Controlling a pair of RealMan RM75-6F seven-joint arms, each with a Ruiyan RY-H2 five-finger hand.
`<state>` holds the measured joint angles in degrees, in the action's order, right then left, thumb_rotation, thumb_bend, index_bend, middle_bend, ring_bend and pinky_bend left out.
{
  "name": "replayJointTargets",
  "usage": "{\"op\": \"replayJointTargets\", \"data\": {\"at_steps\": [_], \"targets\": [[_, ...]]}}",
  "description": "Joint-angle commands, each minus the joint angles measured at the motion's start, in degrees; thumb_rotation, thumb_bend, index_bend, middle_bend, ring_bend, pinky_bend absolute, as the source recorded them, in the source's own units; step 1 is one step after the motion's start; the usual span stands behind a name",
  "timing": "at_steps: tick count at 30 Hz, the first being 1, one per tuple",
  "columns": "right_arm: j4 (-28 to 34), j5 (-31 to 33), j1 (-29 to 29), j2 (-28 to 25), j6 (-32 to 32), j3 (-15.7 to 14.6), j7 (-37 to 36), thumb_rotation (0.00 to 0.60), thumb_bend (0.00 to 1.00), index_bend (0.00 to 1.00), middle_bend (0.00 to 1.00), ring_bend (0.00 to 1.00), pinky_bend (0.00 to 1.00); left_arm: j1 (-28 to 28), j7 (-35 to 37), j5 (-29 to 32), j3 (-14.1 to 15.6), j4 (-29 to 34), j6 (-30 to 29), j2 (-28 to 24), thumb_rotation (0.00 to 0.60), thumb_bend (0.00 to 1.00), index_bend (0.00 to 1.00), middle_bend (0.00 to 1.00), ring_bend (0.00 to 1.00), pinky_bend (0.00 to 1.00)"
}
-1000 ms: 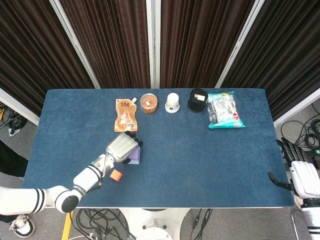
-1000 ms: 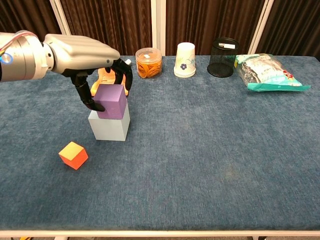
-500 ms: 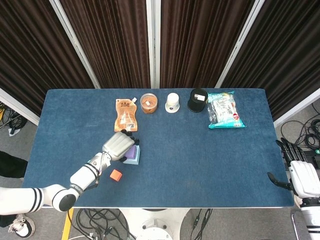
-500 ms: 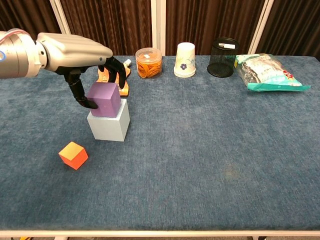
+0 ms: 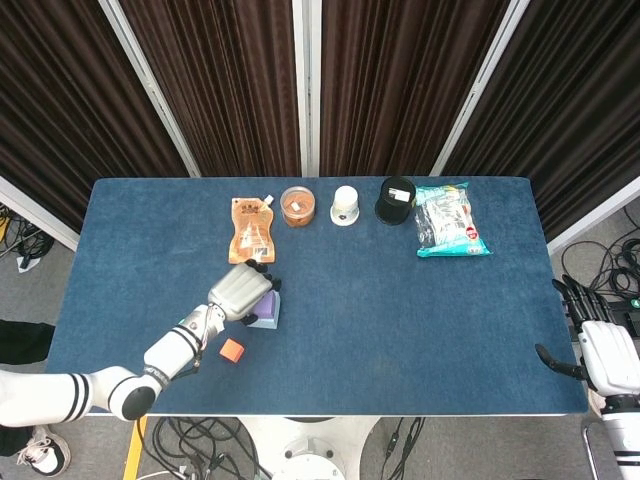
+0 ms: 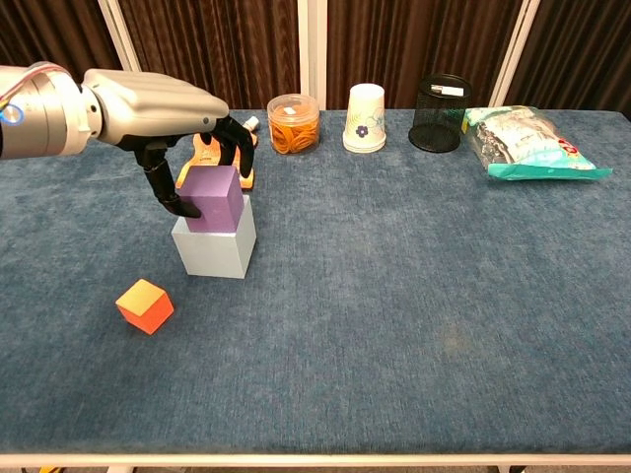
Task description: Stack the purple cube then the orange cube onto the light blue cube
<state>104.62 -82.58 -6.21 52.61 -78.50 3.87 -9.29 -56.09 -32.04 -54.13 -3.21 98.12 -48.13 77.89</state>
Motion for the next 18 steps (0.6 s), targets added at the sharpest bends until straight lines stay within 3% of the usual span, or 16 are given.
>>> {"op": "replayJointTargets", "data": {"at_steps": [1, 6, 13, 18], "targets": [[-0.03, -0.02, 0.0, 0.03, 0.04, -0.05, 0.04, 0.6, 0.18, 0.0, 0.0, 0.0, 0.0, -0.03, 0.17, 0.03, 0.15, -0.11, 0.13, -0.02, 0.6, 0.27, 0.39, 0.57, 0.26, 0.26], [0.0, -0.09, -0.06, 0.0, 0.19, -0.12, 0.07, 0.6, 0.18, 0.0, 0.0, 0.0, 0.0, 0.17, 0.82, -0.73, 0.64, 0.09, 0.3, -0.13, 0.6, 0.27, 0.38, 0.53, 0.26, 0.25], [0.14, 0.07, -0.29, -0.36, 0.8, -0.16, -0.05, 0.6, 0.18, 0.0, 0.0, 0.0, 0.0, 0.69, 2.9, -3.26, 0.36, -0.18, -0.18, -0.08, 0.6, 0.17, 0.23, 0.28, 0.2, 0.24], [0.1, 0.15, -0.34, -0.61, 0.95, -0.15, -0.53, 0.6, 0.18, 0.0, 0.0, 0.0, 0.0, 1.41, 3.07, -3.45, 0.35, 0.59, -1.44, -0.97, 0.6, 0.16, 0.15, 0.22, 0.18, 0.23]]}}
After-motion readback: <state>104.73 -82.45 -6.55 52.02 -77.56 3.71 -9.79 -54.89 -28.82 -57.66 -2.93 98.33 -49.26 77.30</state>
